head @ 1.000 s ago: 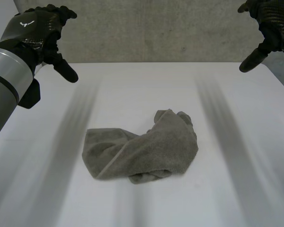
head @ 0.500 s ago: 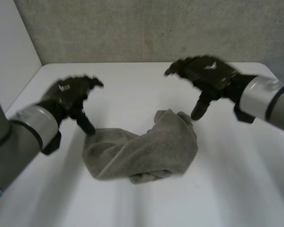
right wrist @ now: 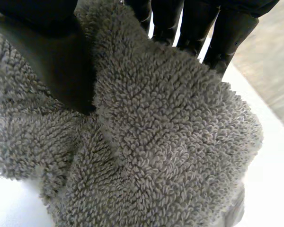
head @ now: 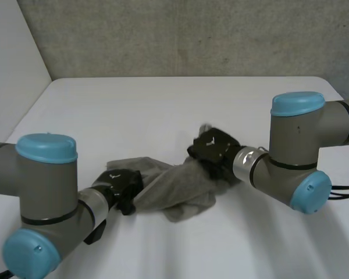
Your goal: Fold the towel.
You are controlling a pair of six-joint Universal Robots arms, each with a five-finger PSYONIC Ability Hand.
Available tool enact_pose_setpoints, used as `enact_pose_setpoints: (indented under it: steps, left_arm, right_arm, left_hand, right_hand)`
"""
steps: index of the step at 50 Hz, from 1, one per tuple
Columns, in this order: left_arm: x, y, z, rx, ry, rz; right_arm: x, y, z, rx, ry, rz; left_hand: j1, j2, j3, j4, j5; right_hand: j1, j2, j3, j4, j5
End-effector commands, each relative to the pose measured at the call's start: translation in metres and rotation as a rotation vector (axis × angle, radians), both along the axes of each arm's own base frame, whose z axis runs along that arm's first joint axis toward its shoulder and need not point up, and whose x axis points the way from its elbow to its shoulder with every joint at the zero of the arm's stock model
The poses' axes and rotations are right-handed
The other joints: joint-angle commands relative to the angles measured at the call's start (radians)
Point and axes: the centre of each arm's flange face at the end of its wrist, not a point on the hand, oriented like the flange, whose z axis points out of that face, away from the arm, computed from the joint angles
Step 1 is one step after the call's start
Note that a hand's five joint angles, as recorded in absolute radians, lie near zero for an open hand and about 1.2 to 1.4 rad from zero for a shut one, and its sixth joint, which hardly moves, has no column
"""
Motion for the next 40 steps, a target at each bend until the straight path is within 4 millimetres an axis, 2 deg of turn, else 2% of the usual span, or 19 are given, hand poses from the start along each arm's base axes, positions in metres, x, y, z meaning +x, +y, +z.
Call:
enact_pose_setpoints:
  steps: [1,2,4,7,9,10,12,16,18,21,22,25,26,27,28,30,32,38,40]
  left_arm:
    - [-0.03,-0.031,0.038,-0.168,0.135,-0.001]
    - [-0.03,-0.031,0.038,-0.168,0.135,-0.001]
    - [-0.039,-0.054,0.081,-0.307,0.221,0.031]
    - [-0.042,-0.065,0.106,-0.394,0.27,0.064]
    - [-0.039,-0.076,0.167,-0.609,0.395,0.138]
    - [-0.039,-0.076,0.167,-0.61,0.396,0.139]
    - [-0.032,-0.075,0.21,-0.777,0.497,0.177]
    - [-0.031,-0.069,0.219,-0.839,0.536,0.17]
    - [-0.031,-0.065,0.213,-0.831,0.525,0.16]
    - [-0.029,-0.058,0.188,-0.769,0.48,0.154]
    - [-0.028,-0.055,0.164,-0.708,0.434,0.148]
    - [-0.026,-0.045,0.127,-0.614,0.364,0.116]
    - [-0.026,-0.045,0.127,-0.613,0.364,0.116]
    - [-0.025,-0.04,0.11,-0.57,0.33,0.102]
    - [-0.025,-0.04,0.11,-0.569,0.33,0.102]
    - [-0.02,-0.036,0.078,-0.493,0.263,0.077]
    - [-0.018,-0.034,0.068,-0.468,0.239,0.069]
    - [-0.006,-0.039,0.052,-0.438,0.182,0.084]
    - [-0.005,-0.039,0.052,-0.438,0.179,0.086]
  right_arm:
    - [0.011,-0.013,0.076,-0.231,-0.277,-0.083]
    - [0.011,-0.013,0.076,-0.232,-0.278,-0.083]
    - [0.006,-0.016,0.122,-0.361,-0.444,-0.131]
    - [0.002,-0.015,0.144,-0.432,-0.538,-0.15]
    - [-0.011,-0.006,0.18,-0.56,-0.697,-0.171]
    - [-0.011,-0.006,0.18,-0.56,-0.698,-0.171]
    - [-0.02,0.006,0.2,-0.652,-0.789,-0.166]
    - [-0.022,0.01,0.186,-0.618,-0.76,-0.165]
    - [-0.021,0.012,0.173,-0.559,-0.713,-0.16]
    - [-0.019,0.025,0.119,-0.326,-0.513,-0.105]
    - [-0.019,0.025,0.119,-0.325,-0.513,-0.105]
    - [-0.018,0.04,0.077,-0.184,-0.342,-0.033]
    - [-0.02,0.051,0.058,-0.132,-0.247,0.006]
    - [-0.02,0.051,0.058,-0.132,-0.246,0.006]
    - [-0.023,0.063,0.041,-0.09,-0.152,0.049]
    - [-0.027,0.075,0.027,-0.059,-0.055,0.089]
    - [-0.035,0.091,0.005,-0.017,0.112,0.154]
    - [-0.039,0.09,0.007,0.026,0.123,0.13]
    - [-0.039,0.085,0.032,0.034,0.018,0.067]
  left_hand:
    - [0.286,0.268,0.27,0.268,0.278]
    - [0.286,0.268,0.27,0.268,0.278]
    - [0.286,0.268,0.27,0.268,0.278]
    - [0.286,0.268,0.27,0.268,0.278]
    - [0.286,0.268,0.27,0.268,0.278]
    - [0.286,0.268,0.27,0.268,0.278]
    - [0.286,0.268,0.27,0.268,0.278]
    - [0.286,0.268,0.27,0.268,0.278]
    - [0.286,0.268,0.27,0.268,0.278]
    - [0.286,0.268,0.27,0.268,0.278]
    - [0.286,0.268,0.27,0.268,0.278]
    - [0.286,0.268,0.27,0.268,0.278]
    - [0.286,0.268,0.27,0.268,0.278]
    - [0.286,0.268,0.27,0.268,0.278]
    - [0.286,0.268,0.27,0.268,0.278]
    - [0.286,0.268,0.27,0.268,0.278]
    - [0.286,0.268,0.27,0.268,0.278]
    - [0.286,0.268,0.27,0.268,0.278]
    - [0.286,0.268,0.27,0.268,0.278]
  right_hand:
    - [0.16,0.119,0.122,0.087,0.174]
    - [0.16,0.119,0.122,0.087,0.174]
    - [0.16,0.119,0.122,0.087,0.174]
    - [0.16,0.119,0.122,0.087,0.174]
    - [0.16,0.119,0.122,0.087,0.174]
    - [0.16,0.119,0.122,0.087,0.174]
    - [0.16,0.119,0.122,0.087,0.174]
    - [0.16,0.119,0.122,0.087,0.174]
    - [0.16,0.119,0.122,0.087,0.174]
    - [0.16,0.119,0.122,0.087,0.174]
    - [0.16,0.119,0.122,0.087,0.174]
    - [0.16,0.119,0.122,0.087,0.174]
    - [0.16,0.119,0.122,0.087,0.174]
    - [0.16,0.119,0.122,0.087,0.174]
    - [0.1,0.059,0.062,0.027,0.114]
    - [-0.095,-0.135,-0.132,-0.167,-0.081]
    - [-0.571,-0.611,-0.609,-0.643,-0.557]
    - [-1.037,-1.077,-1.075,-1.11,-1.023]
    - [-1.062,-1.102,-1.1,-1.135,-1.048]
